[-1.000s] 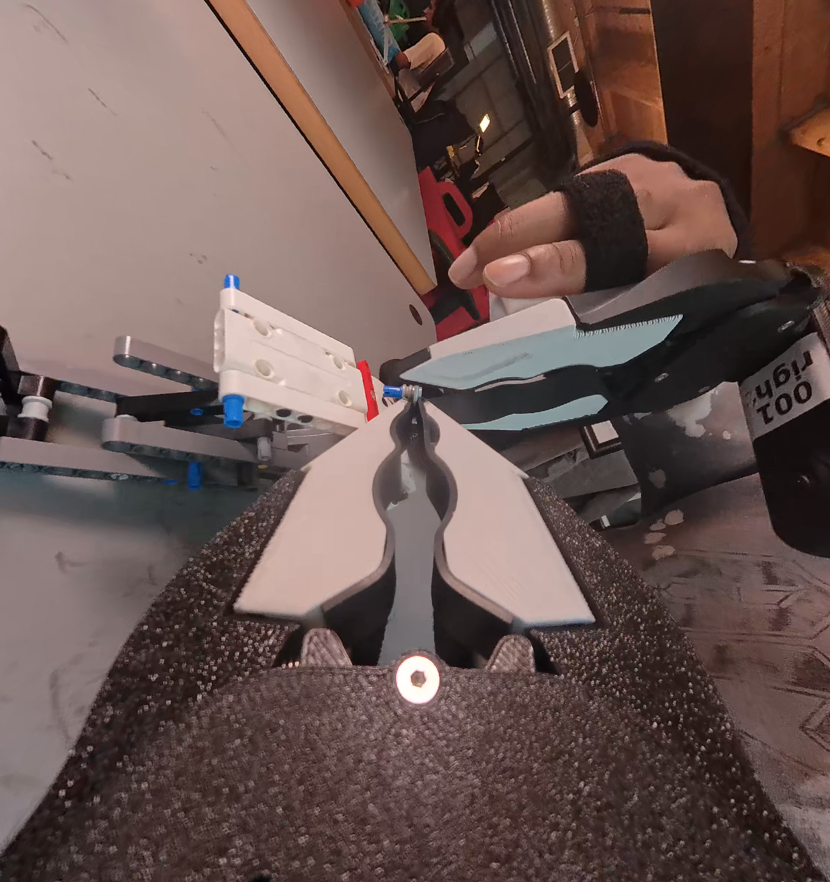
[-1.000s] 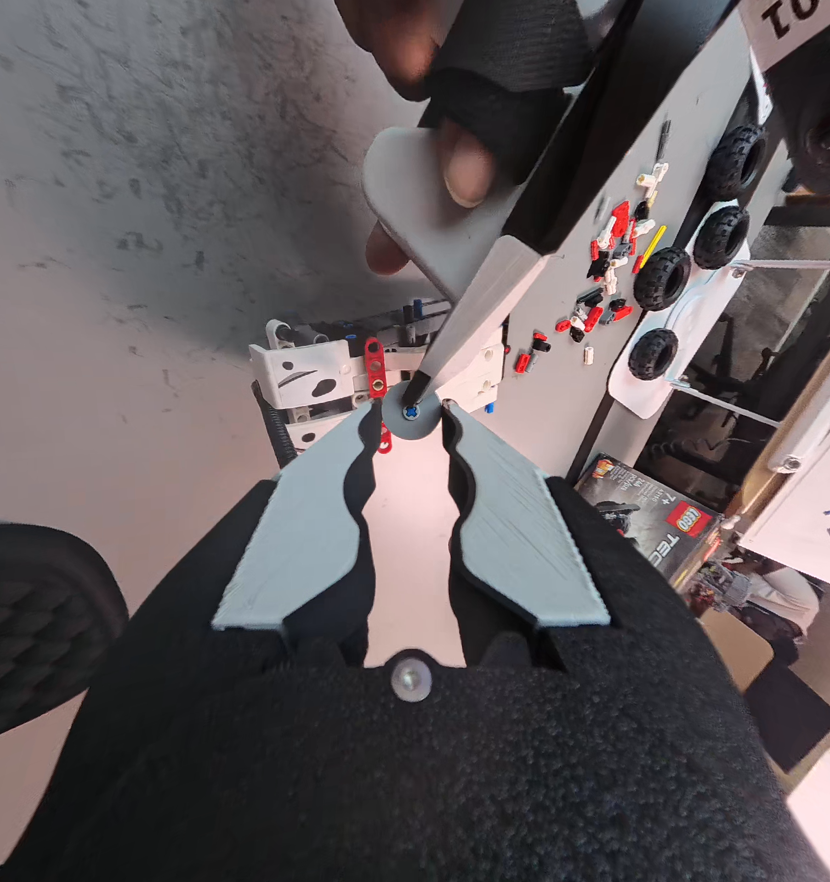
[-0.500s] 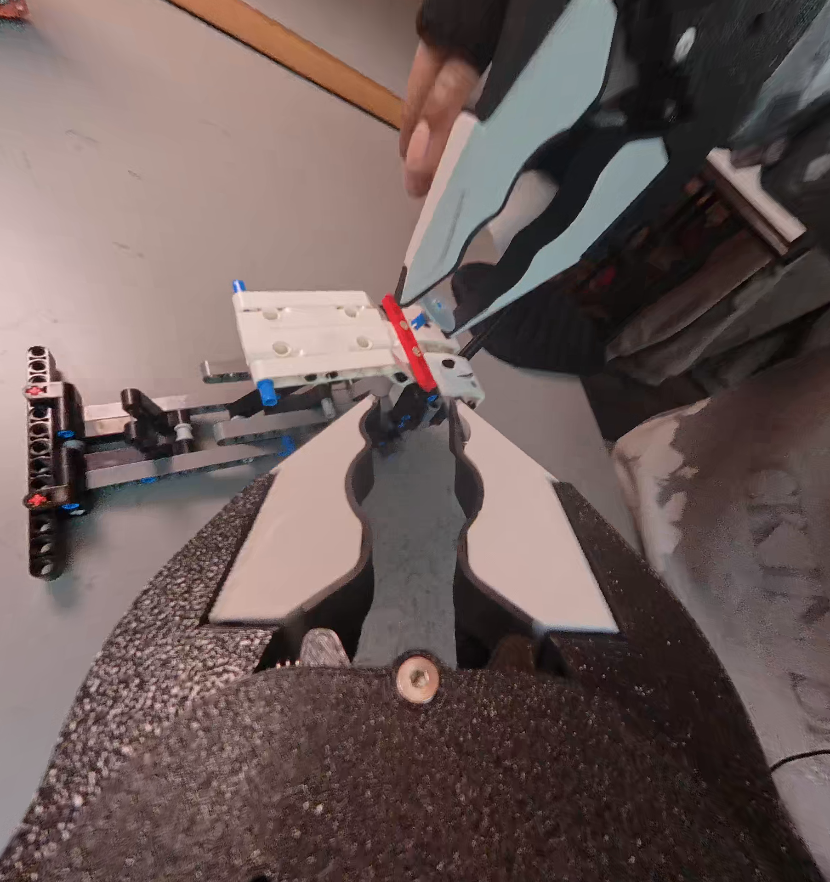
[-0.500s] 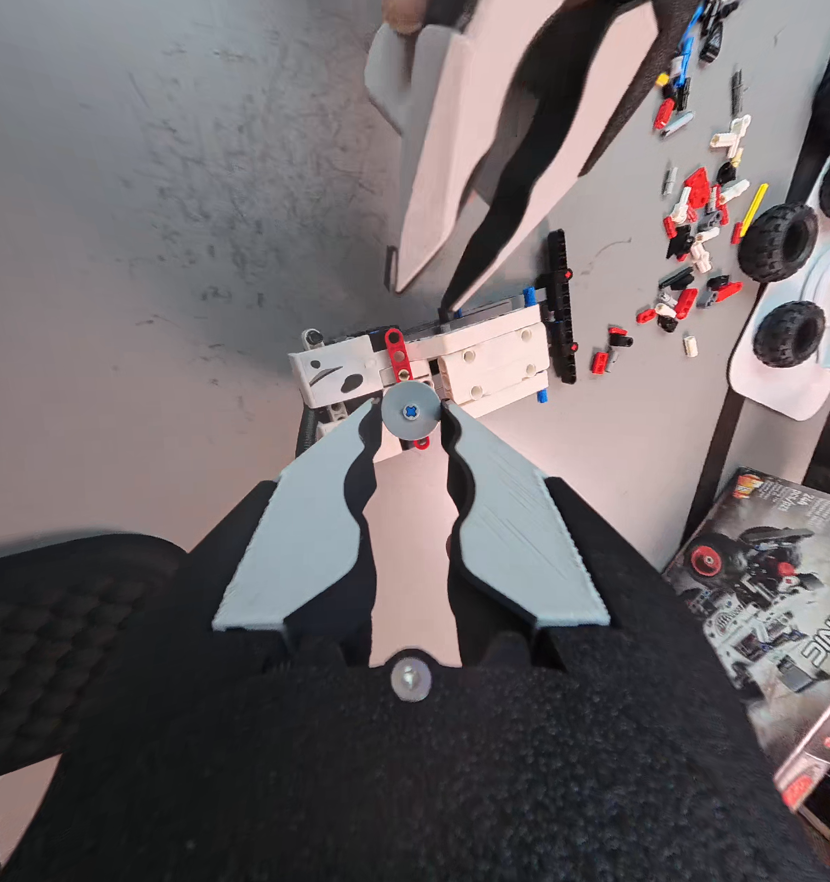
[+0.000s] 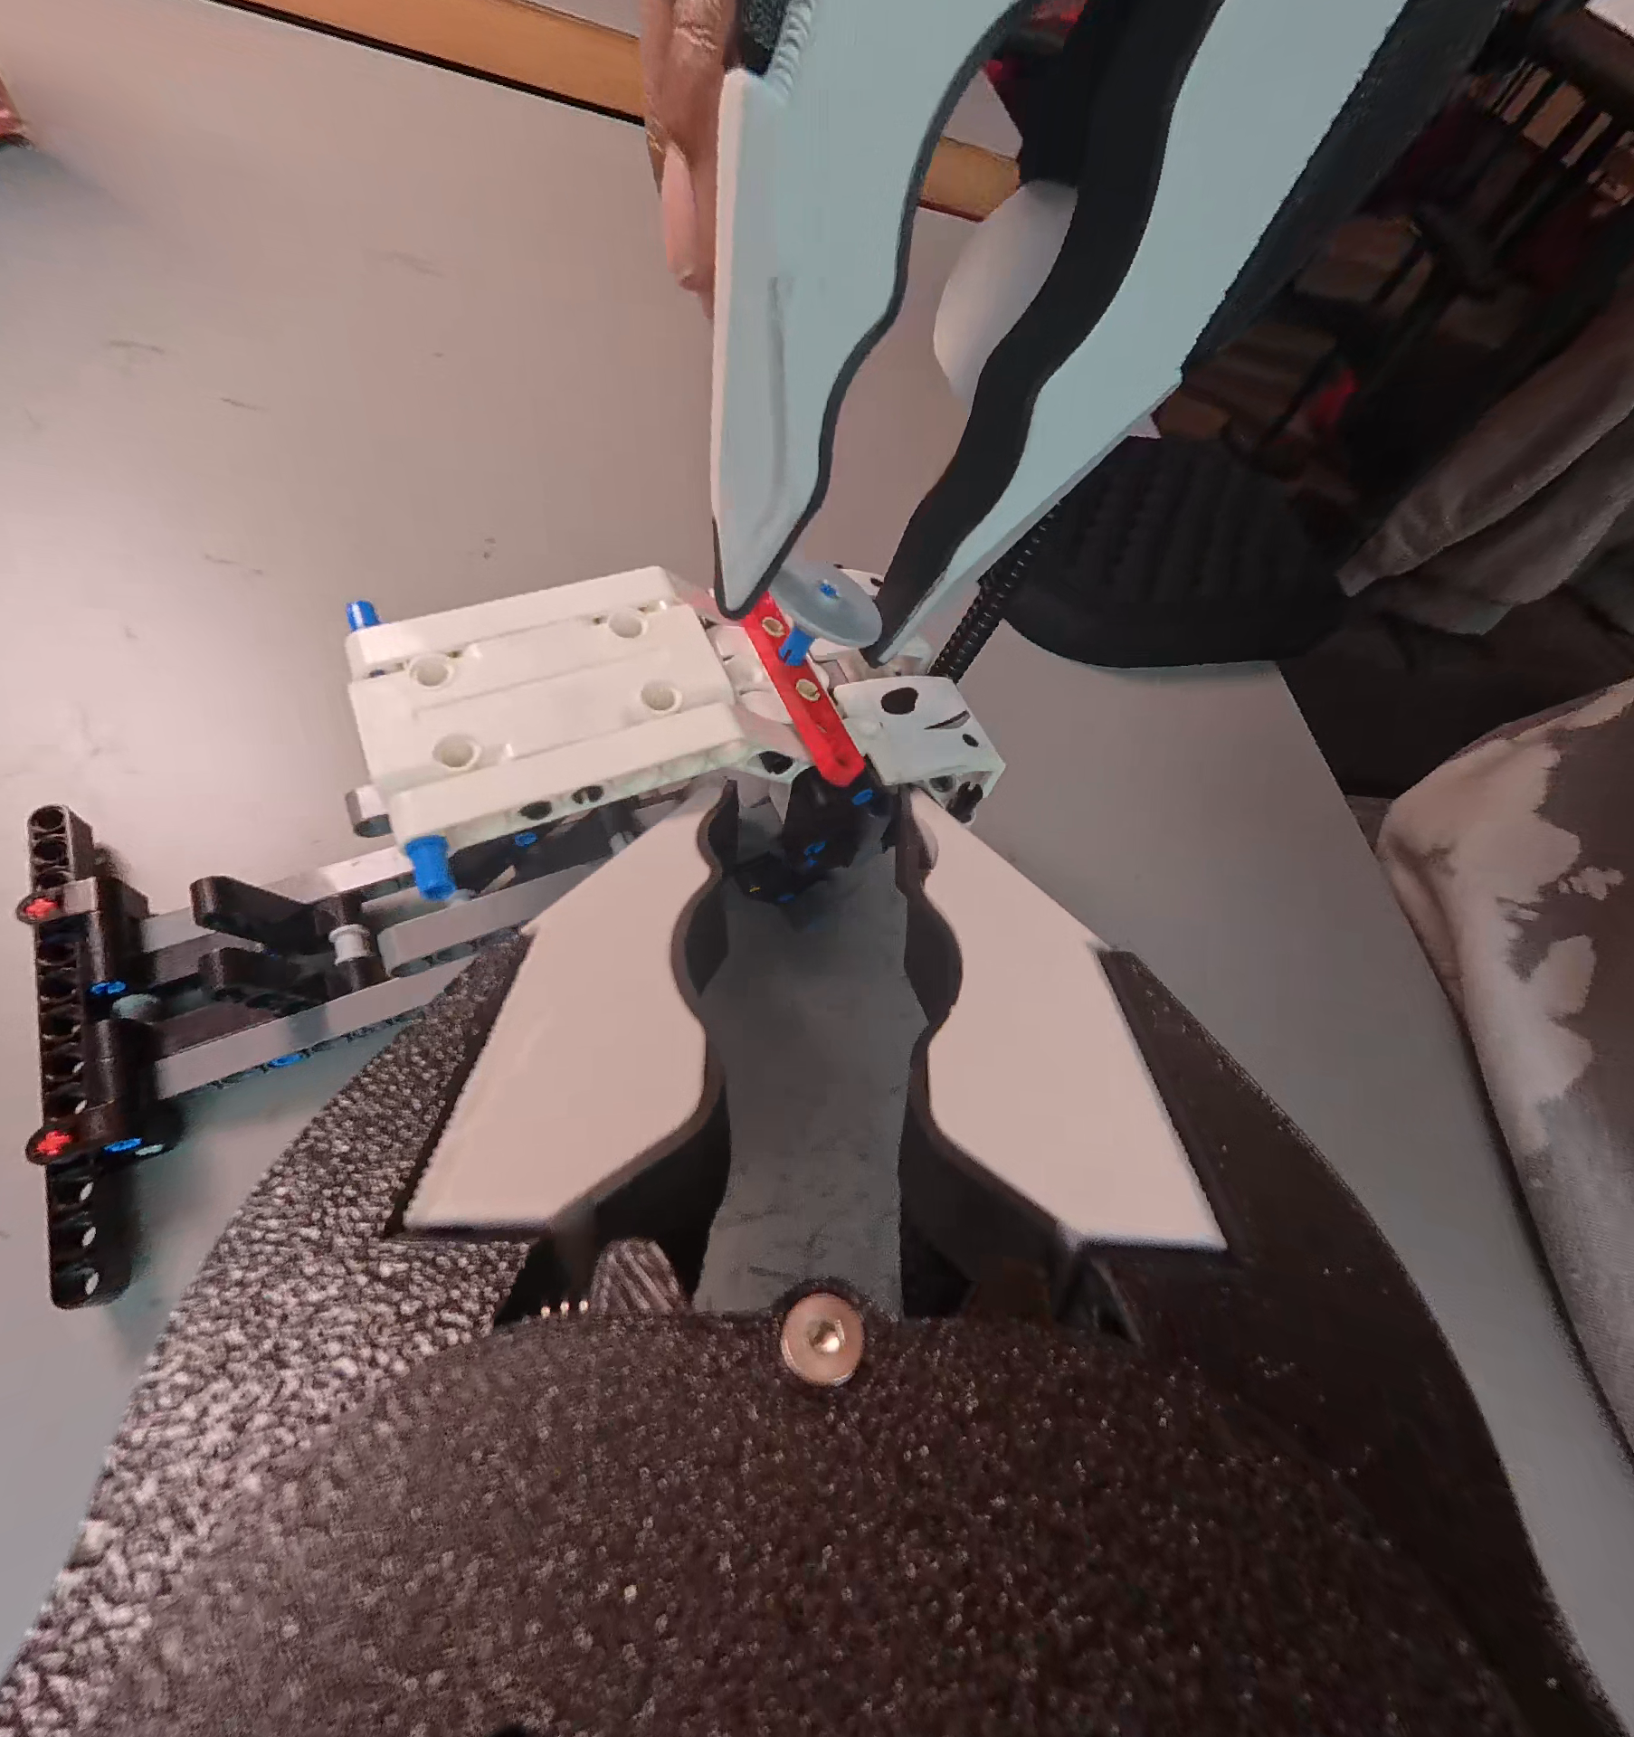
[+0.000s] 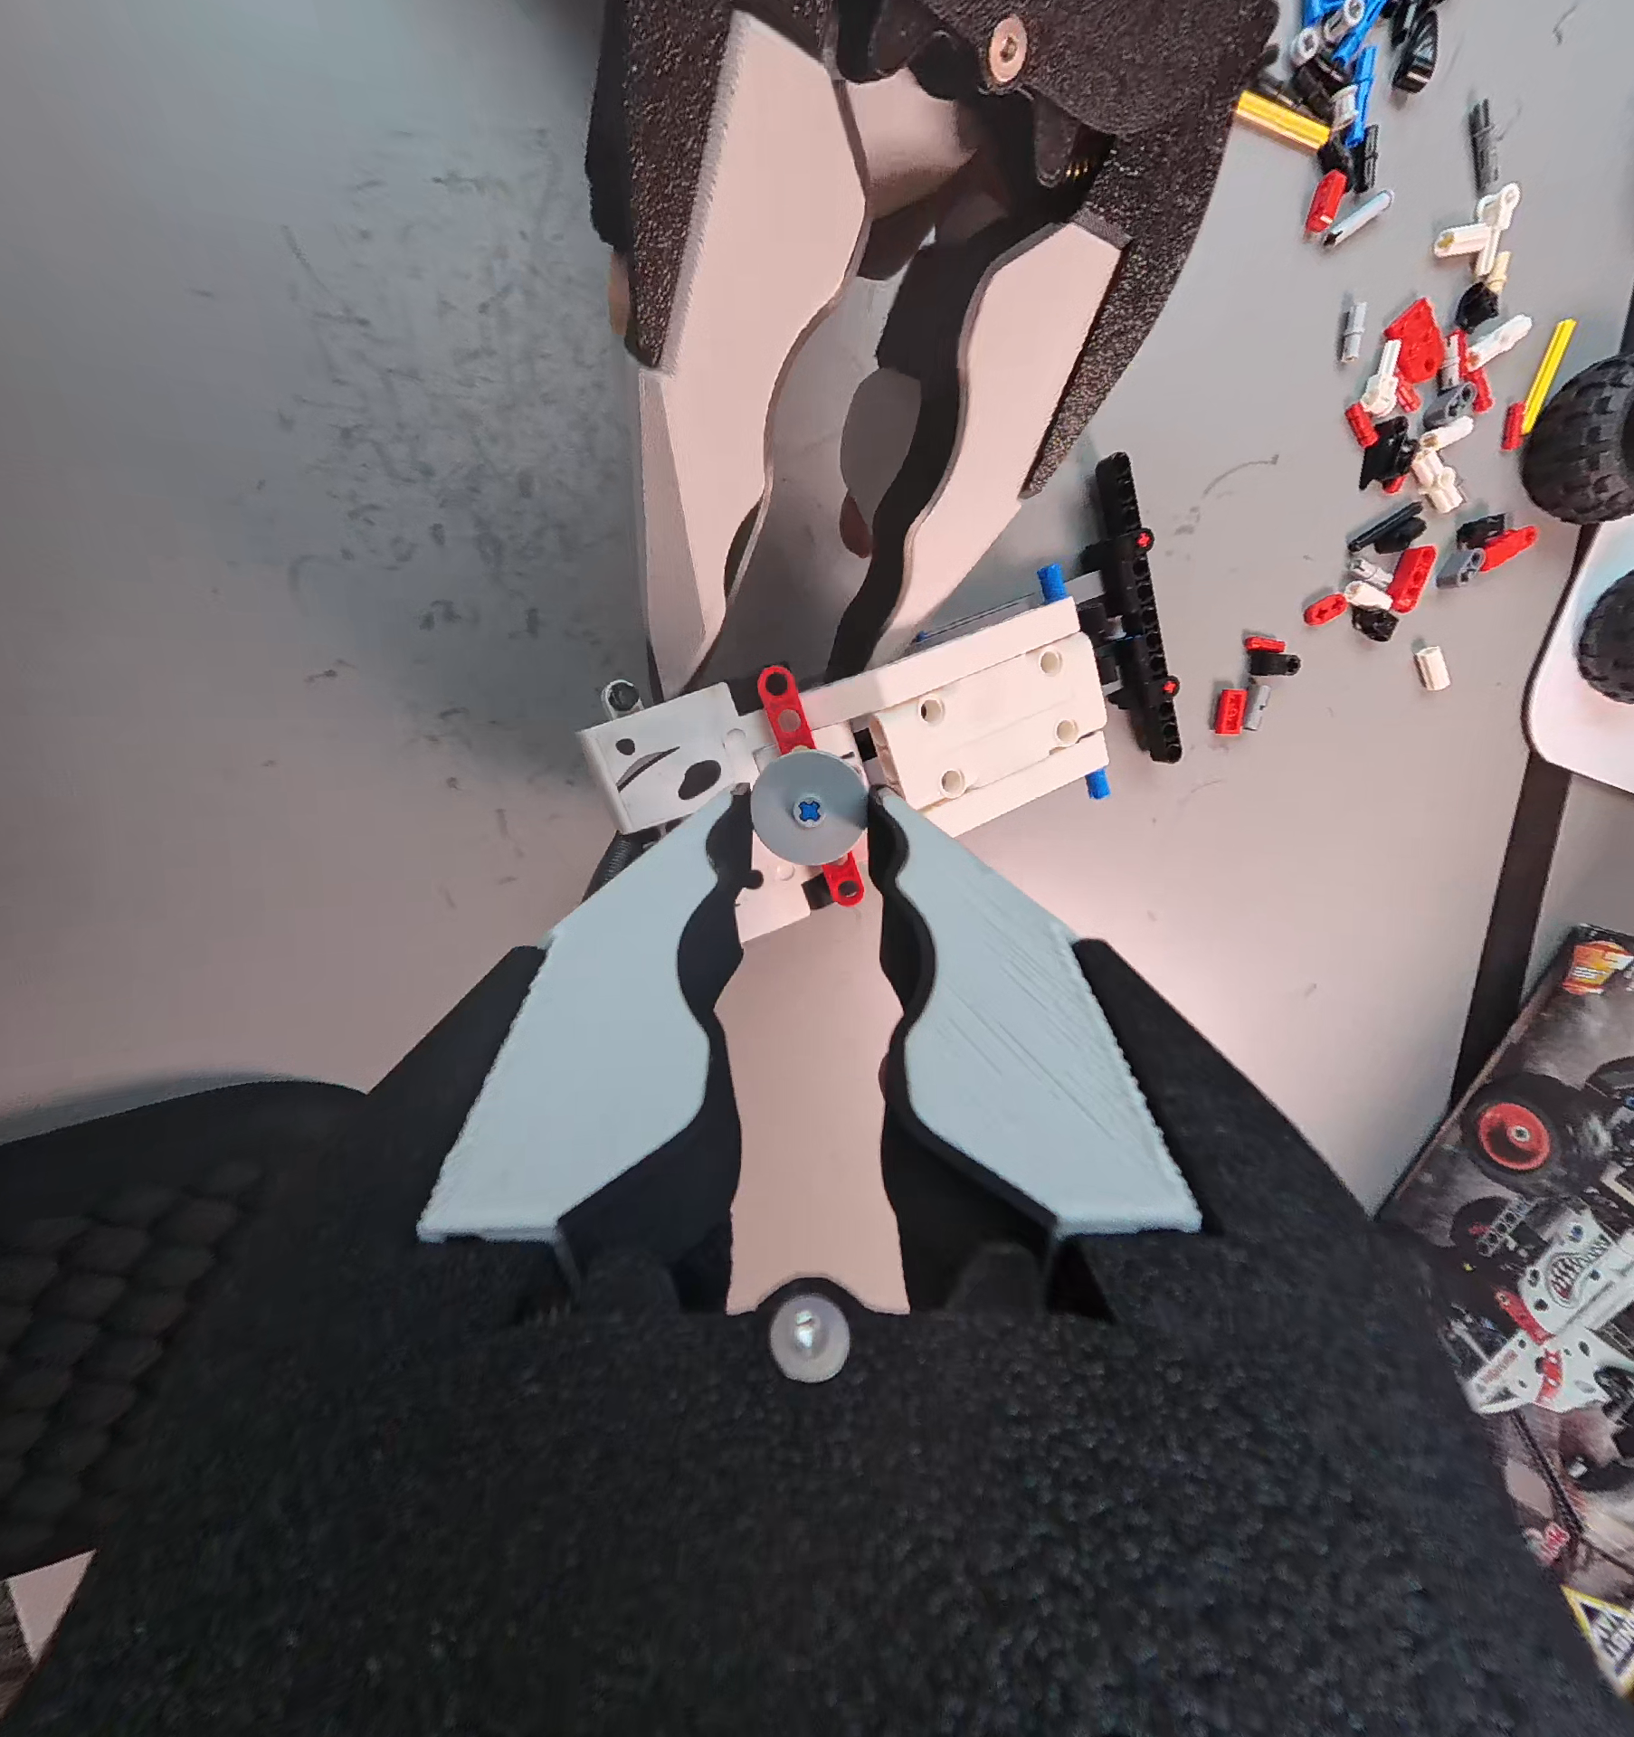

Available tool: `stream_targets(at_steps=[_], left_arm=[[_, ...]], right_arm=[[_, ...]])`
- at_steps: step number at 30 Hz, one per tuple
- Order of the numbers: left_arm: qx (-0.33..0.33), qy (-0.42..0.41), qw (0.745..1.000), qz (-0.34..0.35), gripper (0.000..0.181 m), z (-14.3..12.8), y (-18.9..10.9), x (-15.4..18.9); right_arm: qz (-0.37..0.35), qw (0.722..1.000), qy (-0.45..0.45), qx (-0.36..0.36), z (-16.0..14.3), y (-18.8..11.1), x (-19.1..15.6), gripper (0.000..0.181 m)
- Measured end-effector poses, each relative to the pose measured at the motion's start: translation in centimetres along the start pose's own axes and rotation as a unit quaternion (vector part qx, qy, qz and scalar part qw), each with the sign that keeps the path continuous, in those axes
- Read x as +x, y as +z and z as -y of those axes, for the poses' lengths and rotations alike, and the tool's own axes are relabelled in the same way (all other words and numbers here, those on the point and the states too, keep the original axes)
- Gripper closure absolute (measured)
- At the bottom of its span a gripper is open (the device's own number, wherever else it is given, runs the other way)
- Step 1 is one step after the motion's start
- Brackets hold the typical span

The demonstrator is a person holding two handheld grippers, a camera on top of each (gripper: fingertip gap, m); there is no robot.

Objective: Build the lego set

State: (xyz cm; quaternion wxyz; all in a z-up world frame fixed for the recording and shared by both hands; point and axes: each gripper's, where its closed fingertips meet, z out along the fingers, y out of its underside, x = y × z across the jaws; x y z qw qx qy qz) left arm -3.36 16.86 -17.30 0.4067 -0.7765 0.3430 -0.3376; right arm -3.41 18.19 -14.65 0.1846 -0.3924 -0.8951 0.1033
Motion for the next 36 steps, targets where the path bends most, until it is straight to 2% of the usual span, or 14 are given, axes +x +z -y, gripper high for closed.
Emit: stream_targets(at_steps=[2, 11, 20, 30, 36], left_arm=[[0.0, 0.01, 1.0, 0.006, 0.155, 0.0, 0.2, 0.1], [0.001, 0.011, 1.0, 0.011, 0.157, 0.1, 0.3, 0.1], [0.0, 0.004, 1.0, 0.009, 0.158, 0.0, 0.2, 0.1], [0.001, -0.02, 0.999, 0.03, 0.158, 0.3, 0.4, -0.2], [0.0, -0.02, 0.998, 0.051, 0.158, 0.5, 0.6, -0.4]], right_arm=[[-0.001, 1.0, 0.004, 0.0, -0.2, 0.0, 0.1, 0.157], [-0.02, 0.998, -0.053, -0.04, -0.2, 0.2, 0.2, 0.157], [-0.018, 0.999, -0.017, -0.023, -1.1, 0.3, 0.3, 0.158], [-0.061, 0.985, -0.112, -0.119, -0.9, 0.1, 0.6, 0.158], [-0.054, 0.97, -0.157, -0.177, -1.1, 0.1, 0.9, 0.158]])
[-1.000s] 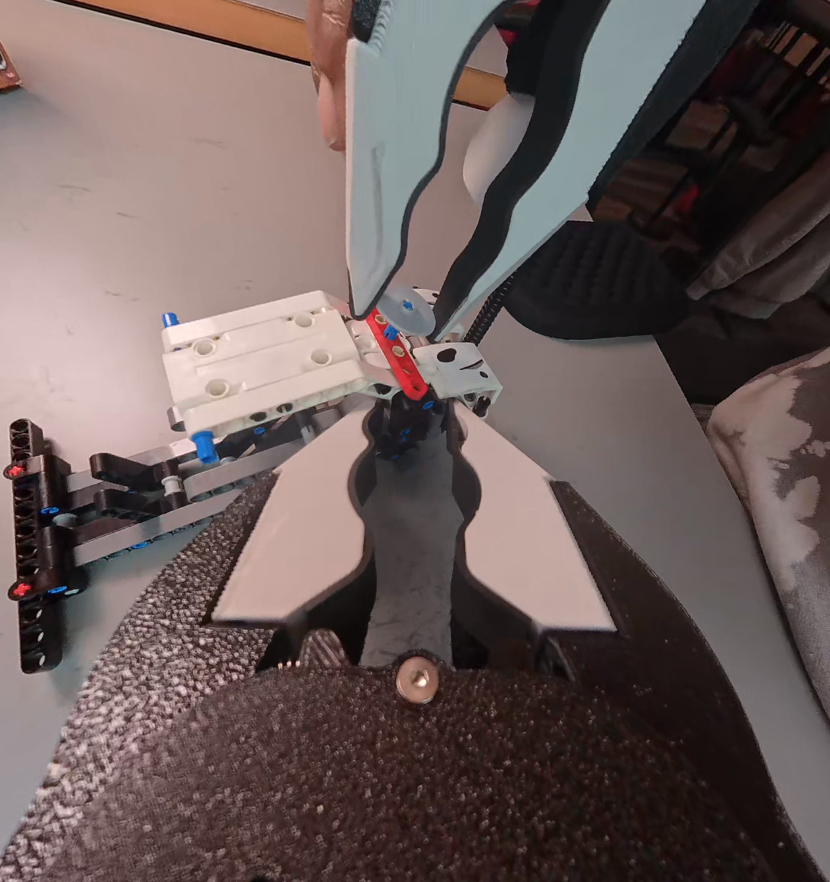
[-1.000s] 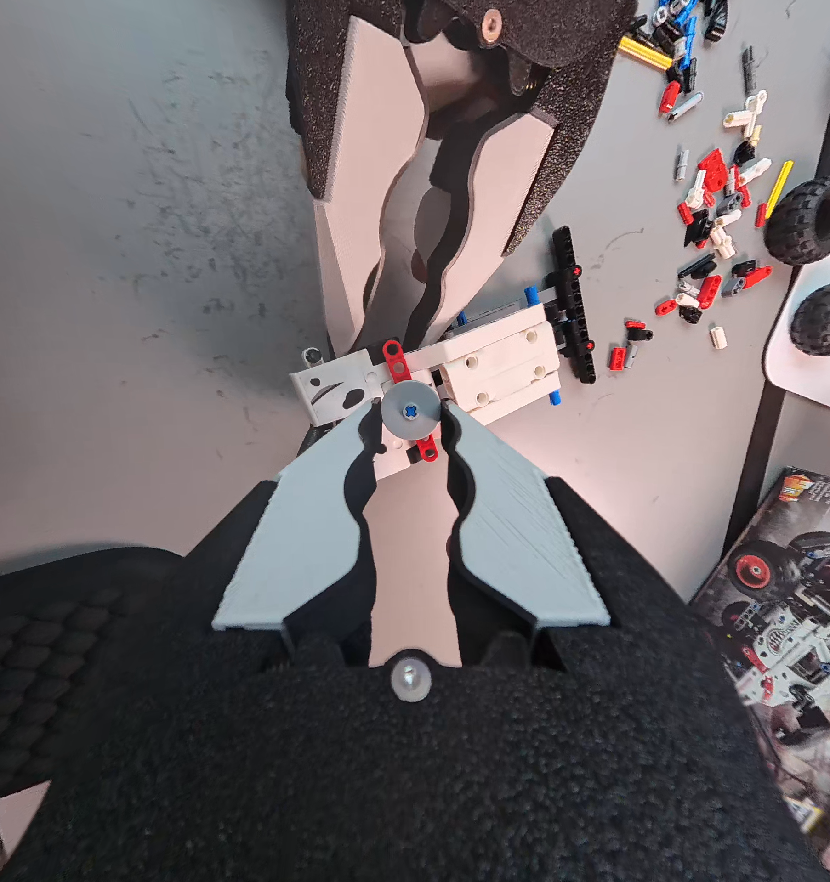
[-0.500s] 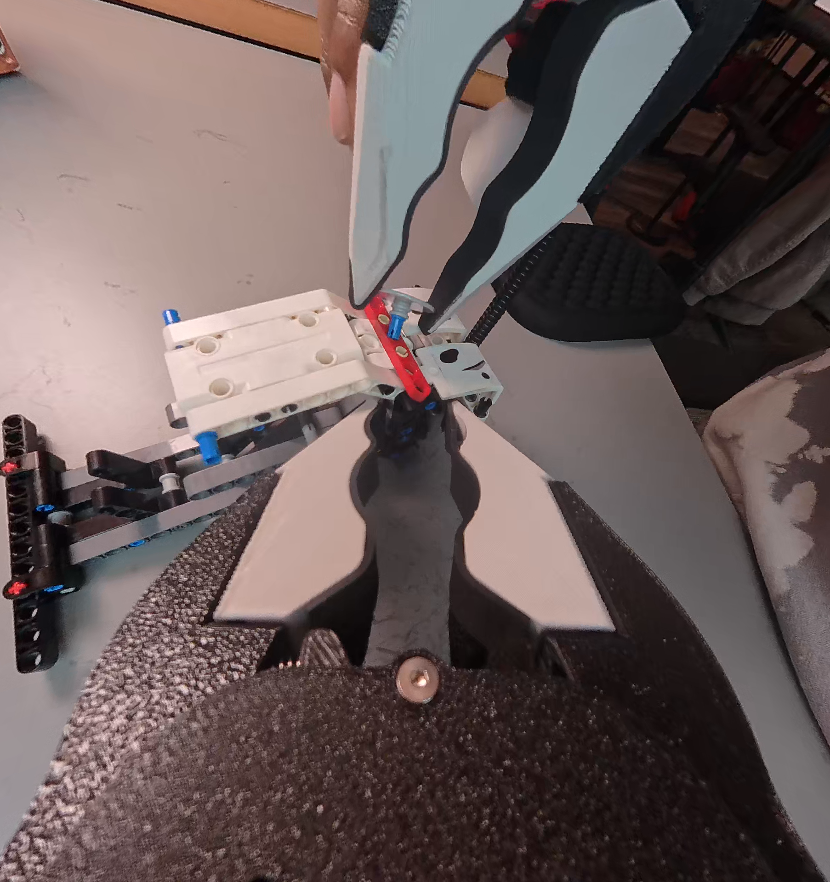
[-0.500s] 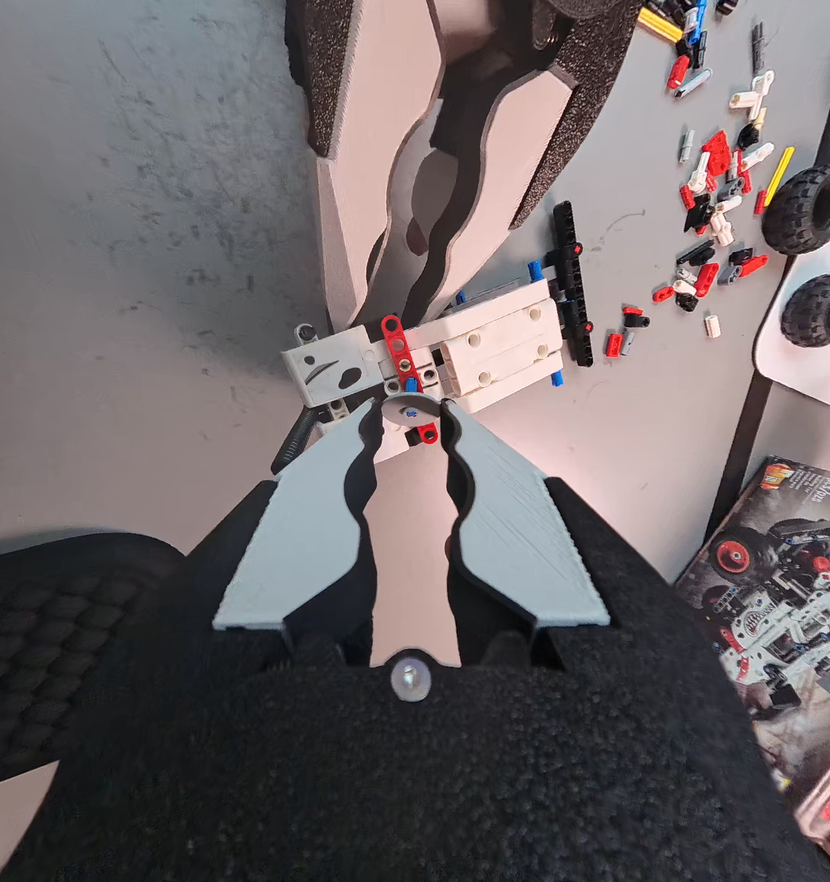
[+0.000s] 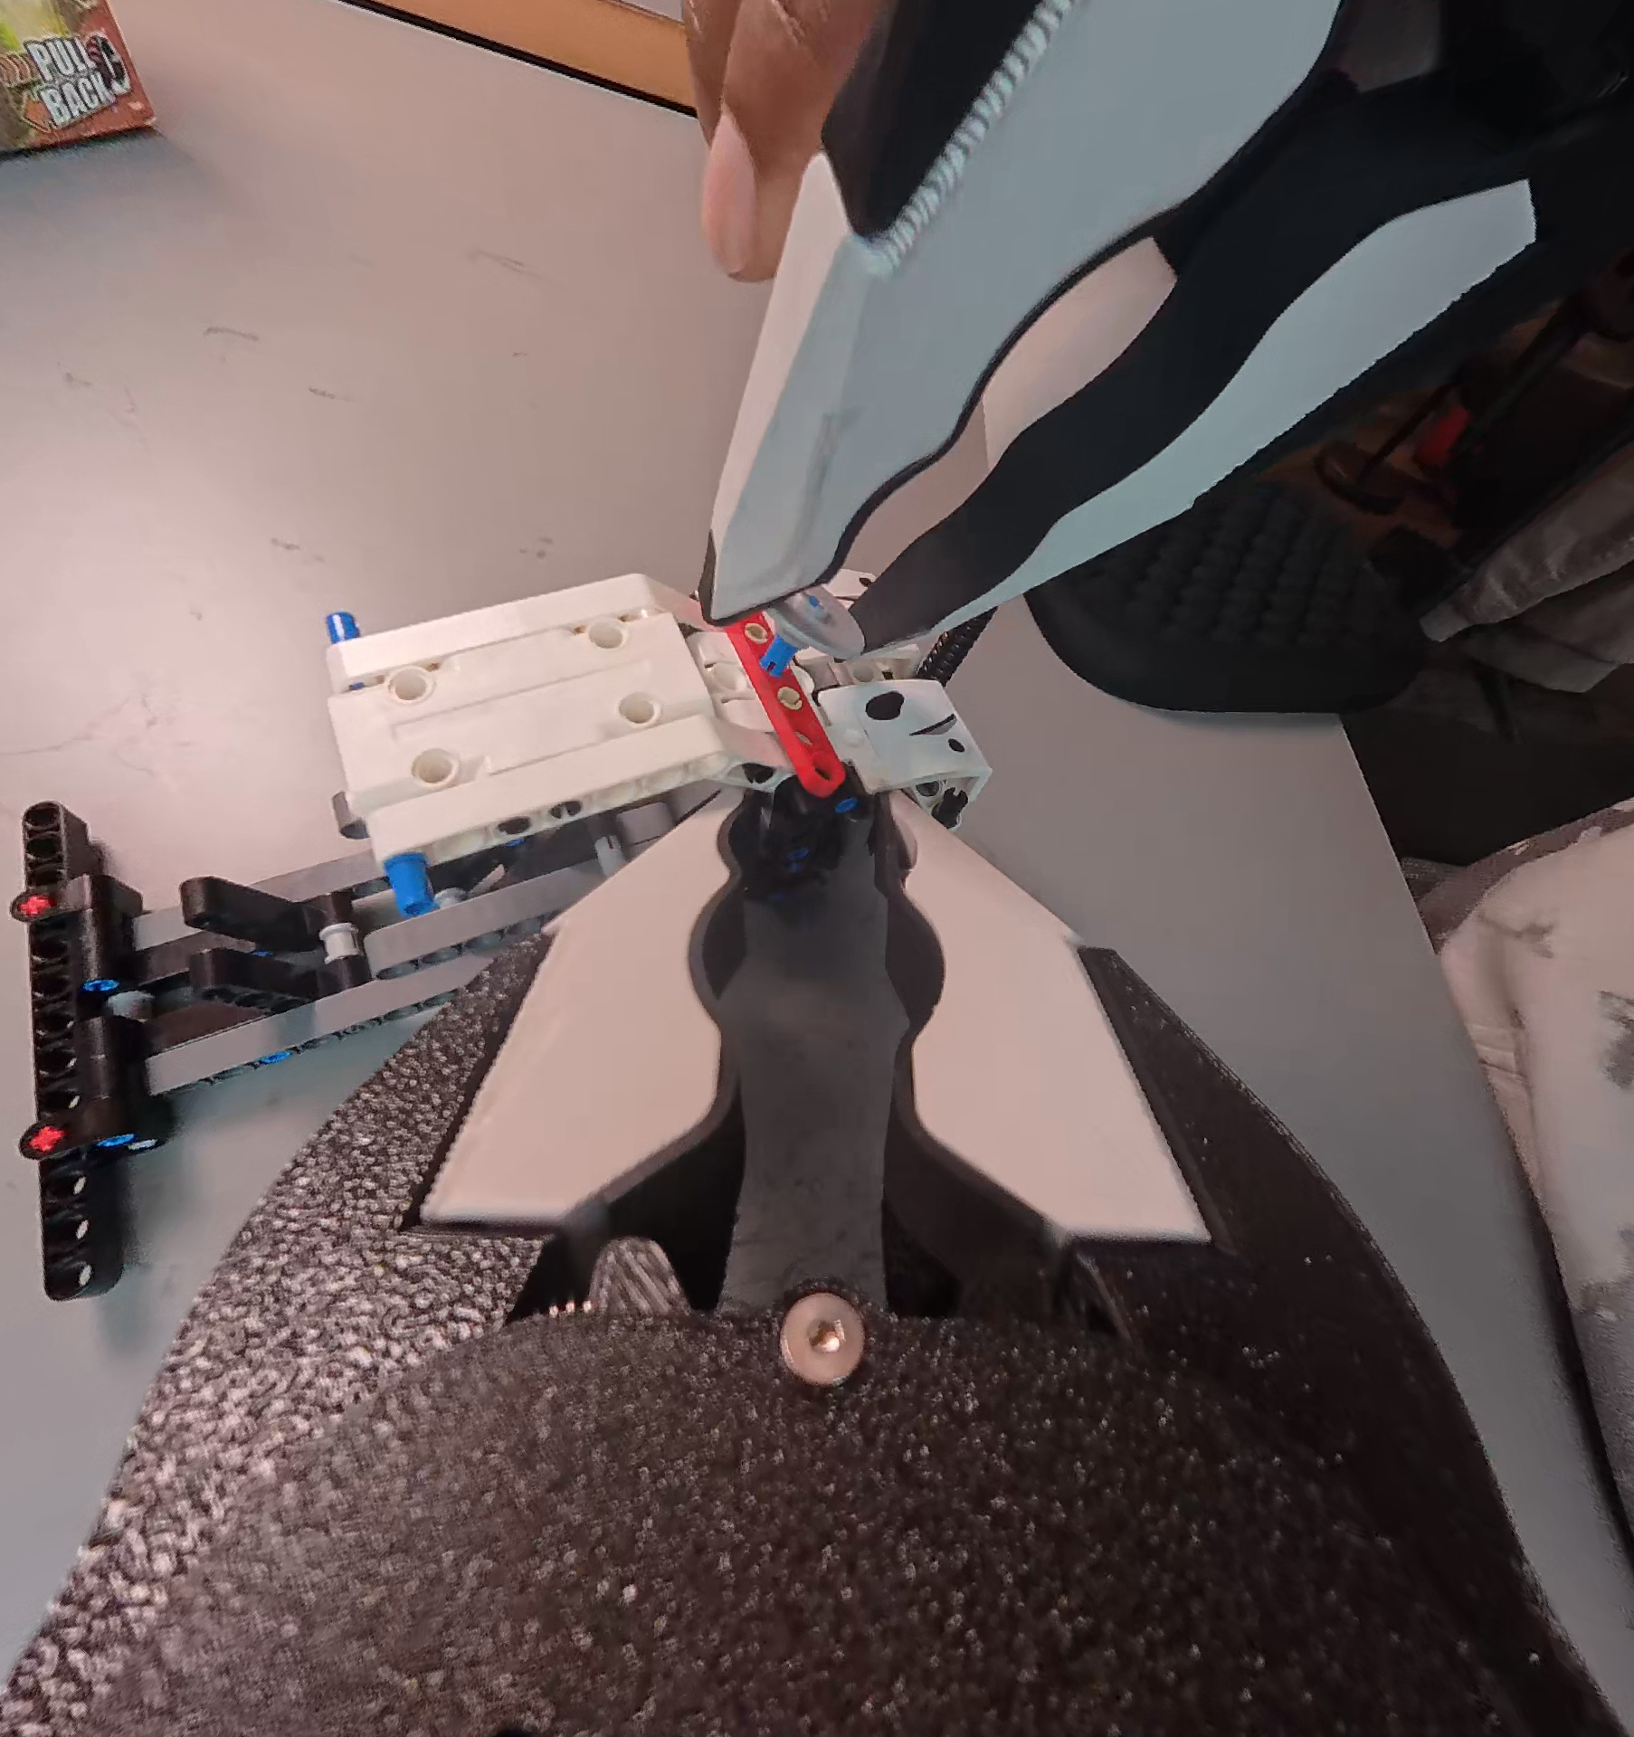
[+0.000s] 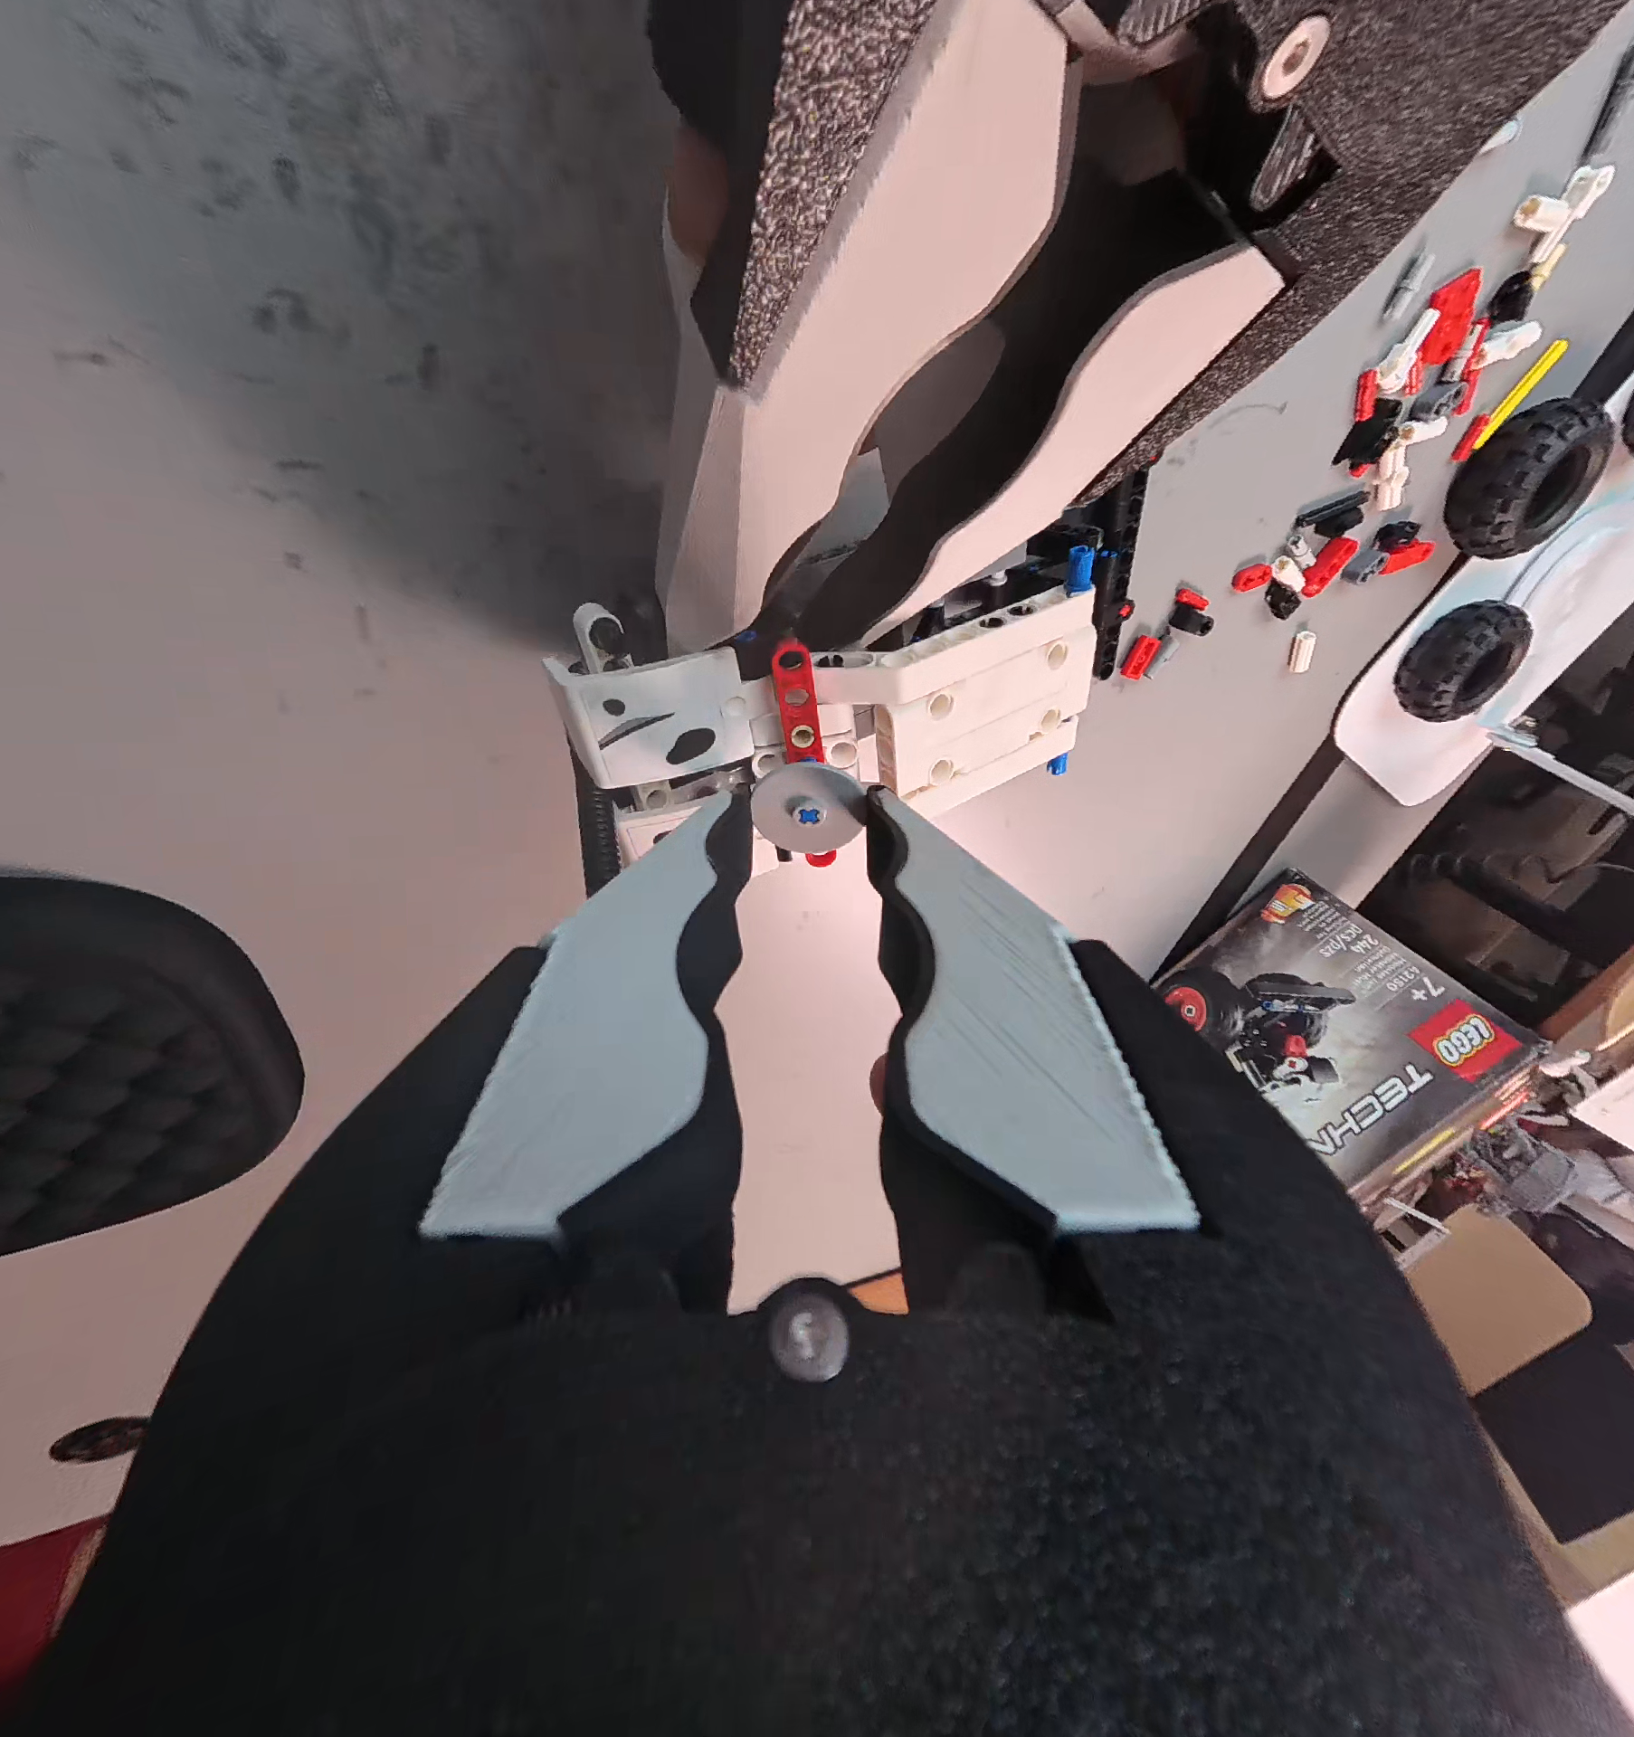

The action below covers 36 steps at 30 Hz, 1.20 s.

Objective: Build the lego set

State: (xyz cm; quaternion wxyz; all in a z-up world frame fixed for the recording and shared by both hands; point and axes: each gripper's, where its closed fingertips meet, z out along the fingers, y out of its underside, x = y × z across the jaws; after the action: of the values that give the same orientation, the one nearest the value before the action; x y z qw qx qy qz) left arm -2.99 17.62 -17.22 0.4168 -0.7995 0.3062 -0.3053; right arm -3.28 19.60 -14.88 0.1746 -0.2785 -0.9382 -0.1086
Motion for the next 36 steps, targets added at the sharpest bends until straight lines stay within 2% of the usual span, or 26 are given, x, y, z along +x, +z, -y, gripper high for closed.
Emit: stream_targets(at_steps=[5, 18, 23, 28, 33, 36], left_arm=[[-0.003, 0.0, 1.0, 0.006, 0.159, 0.0, 0.0, 0.0], [-0.001, -0.013, 1.0, 0.014, 0.159, 0.1, 0.0, -0.3], [0.004, -0.004, 1.0, 0.016, 0.163, 0.1, -0.1, -0.3], [0.004, -0.002, 1.0, 0.014, 0.162, 0.0, -0.2, -0.5], [0.017, -0.005, 1.0, 0.011, 0.163, -0.1, -0.6, -0.8], [0.019, -0.002, 1.0, 0.007, 0.162, -0.1, -0.7, -0.8]], right_arm=[[0.024, 1.0, -0.008, -0.014, -0.2, 0.0, -0.2, 0.158], [0.018, 0.999, -0.027, -0.025, 0.0, 0.5, 0.2, 0.158], [0.033, 0.999, 0.015, 0.012, -0.1, 0.9, 0.2, 0.158], [0.014, 0.999, 0.041, 0.03, 0.1, 0.9, 0.3, 0.157], [0.003, 0.983, 0.147, 0.112, 0.3, -0.2, 0.8, 0.152], [0.004, 0.974, 0.181, 0.139, 0.3, -1.0, 0.9, 0.165]])
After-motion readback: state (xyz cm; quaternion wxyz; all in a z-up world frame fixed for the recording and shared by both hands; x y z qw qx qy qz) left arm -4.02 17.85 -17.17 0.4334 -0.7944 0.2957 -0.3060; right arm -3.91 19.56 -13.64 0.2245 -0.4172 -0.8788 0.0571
